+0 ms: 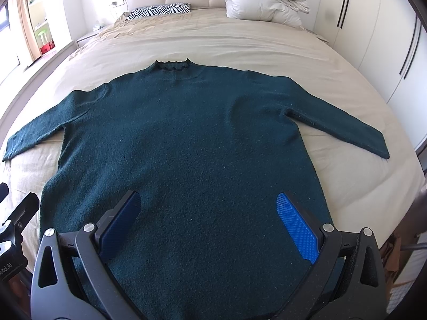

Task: Fold small clothes

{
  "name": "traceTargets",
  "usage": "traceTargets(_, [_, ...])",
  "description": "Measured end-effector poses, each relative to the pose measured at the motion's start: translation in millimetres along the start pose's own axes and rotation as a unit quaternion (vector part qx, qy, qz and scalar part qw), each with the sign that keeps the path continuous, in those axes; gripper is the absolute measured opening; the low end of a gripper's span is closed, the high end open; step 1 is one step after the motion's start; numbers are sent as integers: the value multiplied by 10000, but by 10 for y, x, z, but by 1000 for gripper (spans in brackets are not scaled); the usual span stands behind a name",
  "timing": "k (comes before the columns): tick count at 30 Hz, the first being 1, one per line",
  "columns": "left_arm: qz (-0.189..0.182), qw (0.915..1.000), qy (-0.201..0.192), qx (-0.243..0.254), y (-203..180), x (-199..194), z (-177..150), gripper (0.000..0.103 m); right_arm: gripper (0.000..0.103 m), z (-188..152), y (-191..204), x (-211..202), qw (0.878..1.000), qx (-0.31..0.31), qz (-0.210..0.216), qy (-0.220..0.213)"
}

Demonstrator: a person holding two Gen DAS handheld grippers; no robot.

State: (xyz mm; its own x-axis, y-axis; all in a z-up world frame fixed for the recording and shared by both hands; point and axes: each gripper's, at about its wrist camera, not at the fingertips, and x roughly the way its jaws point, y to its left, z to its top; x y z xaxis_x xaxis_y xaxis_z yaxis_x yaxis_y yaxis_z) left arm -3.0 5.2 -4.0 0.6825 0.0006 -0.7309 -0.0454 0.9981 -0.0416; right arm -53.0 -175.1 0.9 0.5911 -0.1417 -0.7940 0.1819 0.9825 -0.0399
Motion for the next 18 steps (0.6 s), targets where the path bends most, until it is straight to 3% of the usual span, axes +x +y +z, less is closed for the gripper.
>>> traceTargets(18, [1, 10000, 33, -41, 37, 8, -25, 103, 103, 4, -2, -5, 10000, -28, -33, 0])
